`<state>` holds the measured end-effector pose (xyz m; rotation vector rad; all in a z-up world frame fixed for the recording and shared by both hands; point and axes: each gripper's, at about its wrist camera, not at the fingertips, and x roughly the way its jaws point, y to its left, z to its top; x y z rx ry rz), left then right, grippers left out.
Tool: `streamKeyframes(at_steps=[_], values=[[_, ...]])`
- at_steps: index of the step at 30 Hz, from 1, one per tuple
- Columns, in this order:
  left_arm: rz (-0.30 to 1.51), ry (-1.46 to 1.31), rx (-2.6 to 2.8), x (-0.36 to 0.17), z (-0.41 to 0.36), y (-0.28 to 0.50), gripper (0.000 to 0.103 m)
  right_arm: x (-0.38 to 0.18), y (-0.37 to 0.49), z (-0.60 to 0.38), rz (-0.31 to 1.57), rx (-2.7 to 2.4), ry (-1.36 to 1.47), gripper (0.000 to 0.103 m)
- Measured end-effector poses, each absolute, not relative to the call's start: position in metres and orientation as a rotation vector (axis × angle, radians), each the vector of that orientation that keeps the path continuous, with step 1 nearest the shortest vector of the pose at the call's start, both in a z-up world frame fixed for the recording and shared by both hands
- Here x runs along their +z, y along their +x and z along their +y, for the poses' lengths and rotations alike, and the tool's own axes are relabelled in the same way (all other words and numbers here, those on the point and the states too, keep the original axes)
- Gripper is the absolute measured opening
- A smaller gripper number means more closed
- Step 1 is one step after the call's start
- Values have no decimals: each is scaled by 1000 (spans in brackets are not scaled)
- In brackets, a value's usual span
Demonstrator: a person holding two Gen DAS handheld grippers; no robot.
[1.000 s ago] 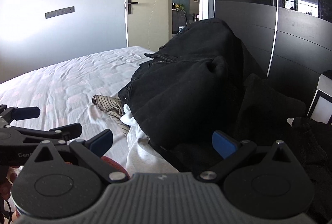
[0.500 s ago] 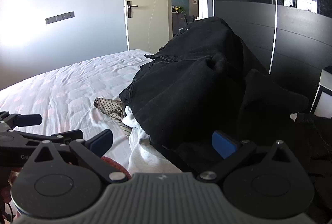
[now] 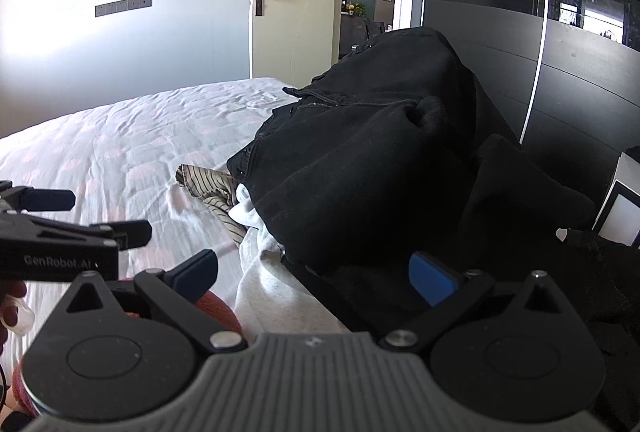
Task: Fold clothes
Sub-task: 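Move both grippers toward the black jeans on the clothes pile, then grasp the jeans waistband with the left gripper while the right gripper grasps a leg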
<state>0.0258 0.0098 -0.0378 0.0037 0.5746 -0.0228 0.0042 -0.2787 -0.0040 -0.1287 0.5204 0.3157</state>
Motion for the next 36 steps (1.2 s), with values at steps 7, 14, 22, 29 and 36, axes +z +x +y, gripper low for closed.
streamKeyframes(at_steps=[7, 14, 22, 29, 36], values=[[597, 41, -54, -31, 16, 47, 103, -9, 13, -286, 525, 281, -143, 103], [629, 57, -91, -32, 25, 92, 103, -7, 35, -308, 512, 225, -113, 103], [677, 8, -108, -53, 54, 163, 103, -1, 67, -328, 505, 154, -131, 103], [729, -281, -158, -96, 100, 231, 92, -22, 84, -325, 571, 147, -135, 103], [722, -735, -179, -153, 142, 279, 92, -24, 101, -312, 574, 148, -193, 103]])
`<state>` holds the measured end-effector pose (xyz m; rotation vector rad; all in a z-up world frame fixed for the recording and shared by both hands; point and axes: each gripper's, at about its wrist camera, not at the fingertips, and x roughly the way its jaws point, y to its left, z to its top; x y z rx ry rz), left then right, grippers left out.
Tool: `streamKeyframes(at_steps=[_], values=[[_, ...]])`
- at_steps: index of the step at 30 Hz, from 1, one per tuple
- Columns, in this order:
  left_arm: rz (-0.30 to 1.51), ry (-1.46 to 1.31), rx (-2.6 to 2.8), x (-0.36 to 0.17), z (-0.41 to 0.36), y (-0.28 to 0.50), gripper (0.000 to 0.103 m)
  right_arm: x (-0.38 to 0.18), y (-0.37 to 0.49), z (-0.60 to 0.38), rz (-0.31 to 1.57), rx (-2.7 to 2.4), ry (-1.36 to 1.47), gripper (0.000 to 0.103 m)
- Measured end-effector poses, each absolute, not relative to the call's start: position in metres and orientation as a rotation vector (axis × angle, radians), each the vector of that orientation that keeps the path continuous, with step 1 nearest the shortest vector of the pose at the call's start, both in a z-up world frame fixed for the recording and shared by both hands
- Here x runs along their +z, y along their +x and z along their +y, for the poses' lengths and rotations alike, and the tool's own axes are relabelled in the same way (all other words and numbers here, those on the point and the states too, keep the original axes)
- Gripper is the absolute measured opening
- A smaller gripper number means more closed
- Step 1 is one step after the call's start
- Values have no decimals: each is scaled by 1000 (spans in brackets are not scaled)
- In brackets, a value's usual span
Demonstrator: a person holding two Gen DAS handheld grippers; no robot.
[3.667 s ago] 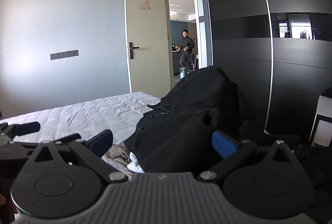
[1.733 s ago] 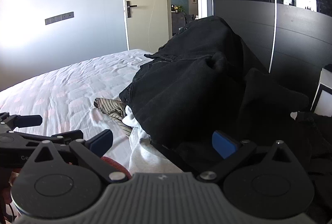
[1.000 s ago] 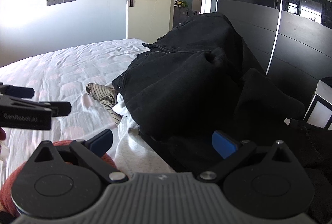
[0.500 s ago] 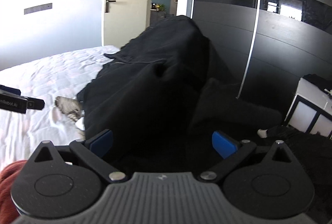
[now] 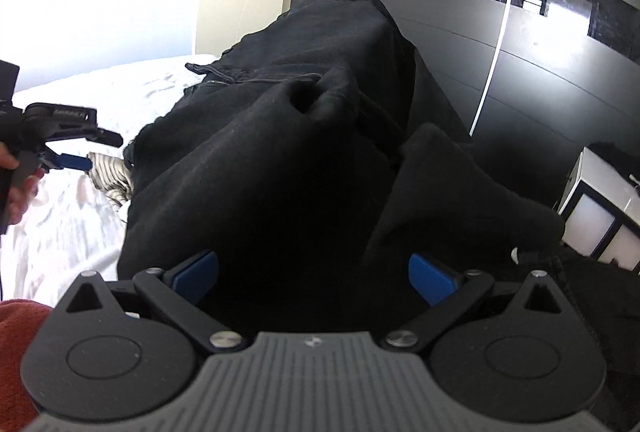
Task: Fold clothes
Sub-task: 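Grasp the jeans waistband with the left gripper while the right gripper grasps a leg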
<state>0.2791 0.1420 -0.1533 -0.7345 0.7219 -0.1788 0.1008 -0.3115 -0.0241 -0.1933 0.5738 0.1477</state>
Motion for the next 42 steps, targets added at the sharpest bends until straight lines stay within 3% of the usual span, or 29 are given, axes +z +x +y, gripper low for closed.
streamKeyframes(at_steps=[8, 9, 11, 17, 24, 31, 34, 37, 39, 42], values=[[705, -1030, -238, -197, 151, 312, 91, -27, 107, -310, 597, 120, -241, 103], [703, -1045, -244, -198, 149, 314, 88, -27, 108, -309, 601, 113, -247, 103], [684, -1067, -250, -197, 146, 313, 73, -29, 110, -310, 611, 102, -245, 103], [602, -893, -208, -155, 144, 293, 48, -29, 108, -312, 608, 93, -243, 103], [484, -759, -150, -75, 132, 271, 34, -21, 96, -321, 555, 71, -228, 103], [533, -678, -123, -48, 114, 275, 36, -9, 81, -340, 493, -10, -214, 101], [587, -716, -94, -60, 112, 278, 51, 5, 89, -350, 455, -12, -170, 101], [621, -737, -73, -69, 112, 276, 58, 22, 109, -358, 445, 22, -138, 101], [644, -748, -71, -75, 113, 277, 68, 36, 126, -364, 450, 50, -112, 101], [687, -775, -63, -86, 121, 283, 71, 54, 152, -376, 489, 79, -67, 98]])
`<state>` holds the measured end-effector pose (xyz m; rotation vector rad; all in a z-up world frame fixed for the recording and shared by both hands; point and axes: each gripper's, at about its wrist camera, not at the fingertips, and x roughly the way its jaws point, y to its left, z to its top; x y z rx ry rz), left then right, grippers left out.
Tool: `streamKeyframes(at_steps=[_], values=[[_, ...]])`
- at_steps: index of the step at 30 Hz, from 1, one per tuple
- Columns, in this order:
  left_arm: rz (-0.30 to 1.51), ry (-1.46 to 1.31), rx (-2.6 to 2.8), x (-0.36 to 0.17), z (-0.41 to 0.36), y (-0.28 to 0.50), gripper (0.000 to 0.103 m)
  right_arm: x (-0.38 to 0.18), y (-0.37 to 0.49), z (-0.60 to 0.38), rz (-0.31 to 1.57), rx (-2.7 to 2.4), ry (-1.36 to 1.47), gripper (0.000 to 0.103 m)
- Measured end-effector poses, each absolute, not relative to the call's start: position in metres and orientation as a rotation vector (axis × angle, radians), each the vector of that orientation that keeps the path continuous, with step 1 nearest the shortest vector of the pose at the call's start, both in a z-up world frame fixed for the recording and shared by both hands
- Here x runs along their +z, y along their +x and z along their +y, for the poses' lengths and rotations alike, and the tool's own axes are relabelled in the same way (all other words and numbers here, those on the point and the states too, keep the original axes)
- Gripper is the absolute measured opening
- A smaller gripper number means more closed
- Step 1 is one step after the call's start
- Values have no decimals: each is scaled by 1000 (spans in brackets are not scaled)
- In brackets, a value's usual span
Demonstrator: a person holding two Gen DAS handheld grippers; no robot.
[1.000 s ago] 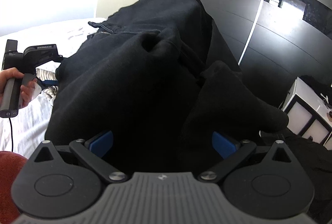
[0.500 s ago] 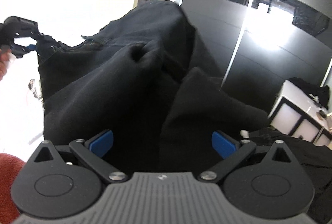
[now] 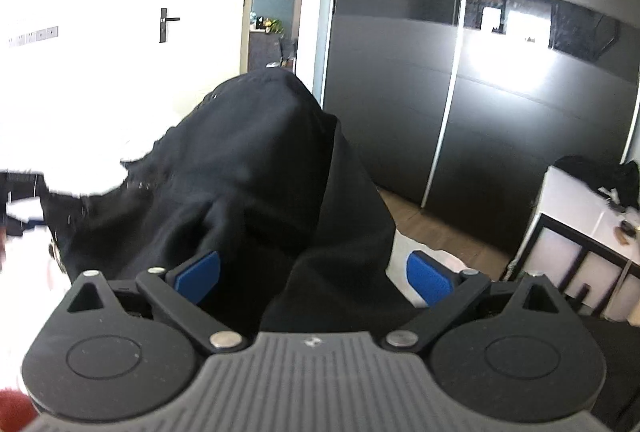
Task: Fold clothes
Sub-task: 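Grasp the jeans waistband with the left gripper while the right gripper grasps a leg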
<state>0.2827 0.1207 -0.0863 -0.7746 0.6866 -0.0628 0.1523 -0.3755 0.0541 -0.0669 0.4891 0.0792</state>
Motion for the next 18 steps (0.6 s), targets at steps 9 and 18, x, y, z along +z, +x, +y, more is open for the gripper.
streamKeyframes(at_steps=[9, 18], values=[[717, -800, -64, -104, 129, 285, 62, 84, 290, -406, 548, 167, 0, 98], [716, -725, -79, -94, 127, 288, 42, 63, 403, -410, 693, 174, 40, 69]])
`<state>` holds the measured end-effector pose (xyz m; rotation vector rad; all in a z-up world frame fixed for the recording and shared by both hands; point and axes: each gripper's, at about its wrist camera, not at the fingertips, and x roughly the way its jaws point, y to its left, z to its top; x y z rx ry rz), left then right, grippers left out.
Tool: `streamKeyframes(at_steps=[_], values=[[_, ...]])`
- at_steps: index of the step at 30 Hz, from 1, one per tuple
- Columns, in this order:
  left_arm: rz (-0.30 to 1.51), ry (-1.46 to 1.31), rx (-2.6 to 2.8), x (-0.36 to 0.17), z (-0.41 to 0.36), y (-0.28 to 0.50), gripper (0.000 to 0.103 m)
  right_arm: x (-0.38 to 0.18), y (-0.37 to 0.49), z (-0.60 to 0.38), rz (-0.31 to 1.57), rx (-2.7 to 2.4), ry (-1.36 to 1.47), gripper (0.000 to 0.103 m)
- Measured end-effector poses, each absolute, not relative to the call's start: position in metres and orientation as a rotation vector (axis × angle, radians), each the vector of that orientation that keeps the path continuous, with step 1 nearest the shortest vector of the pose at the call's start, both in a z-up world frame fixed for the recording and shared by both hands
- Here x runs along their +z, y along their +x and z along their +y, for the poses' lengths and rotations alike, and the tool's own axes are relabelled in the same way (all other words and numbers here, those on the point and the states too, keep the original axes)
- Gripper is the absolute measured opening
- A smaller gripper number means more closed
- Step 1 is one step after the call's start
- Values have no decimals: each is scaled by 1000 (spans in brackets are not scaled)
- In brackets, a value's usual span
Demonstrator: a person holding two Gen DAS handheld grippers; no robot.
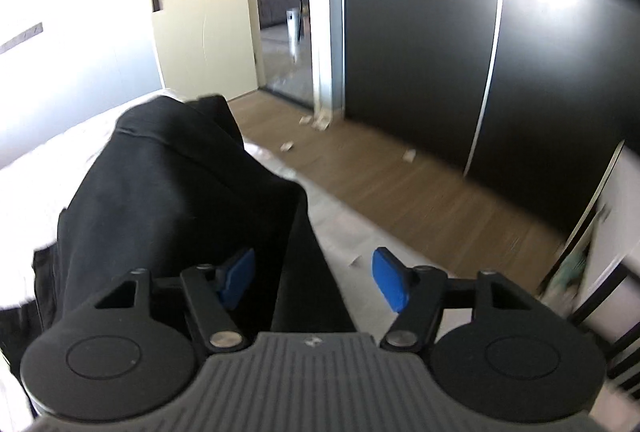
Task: Fold clothes
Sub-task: 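Grasp the jeans waistband with the left gripper while the right gripper grasps a leg, then lift the black jeans off the pile with both grippers and carry them over the bed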
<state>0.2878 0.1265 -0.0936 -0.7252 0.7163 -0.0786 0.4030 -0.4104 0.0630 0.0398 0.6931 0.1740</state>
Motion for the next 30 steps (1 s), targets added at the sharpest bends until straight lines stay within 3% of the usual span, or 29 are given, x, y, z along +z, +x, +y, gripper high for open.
streamKeyframes(at_steps=[2, 3, 4, 9, 18, 30], values=[[713, -707, -78, -89, 124, 287, 40, 53, 410, -406, 730, 161, 49, 64], [708, -695, -75, -86, 123, 286, 39, 49, 411, -401, 751, 137, 23, 36], [700, -683, -72, -82, 122, 284, 38, 46, 410, -397, 760, 119, -2, 18], [656, -637, -68, -57, 117, 270, 32, 73, 378, -384, 621, 30, -92, 13], [491, -598, -29, 19, 129, 203, 24, 209, 284, -318, 283, 131, -246, 12], [214, -591, 287, 102, 247, 16, 23, 315, 182, -107, 47, 467, -322, 11]])
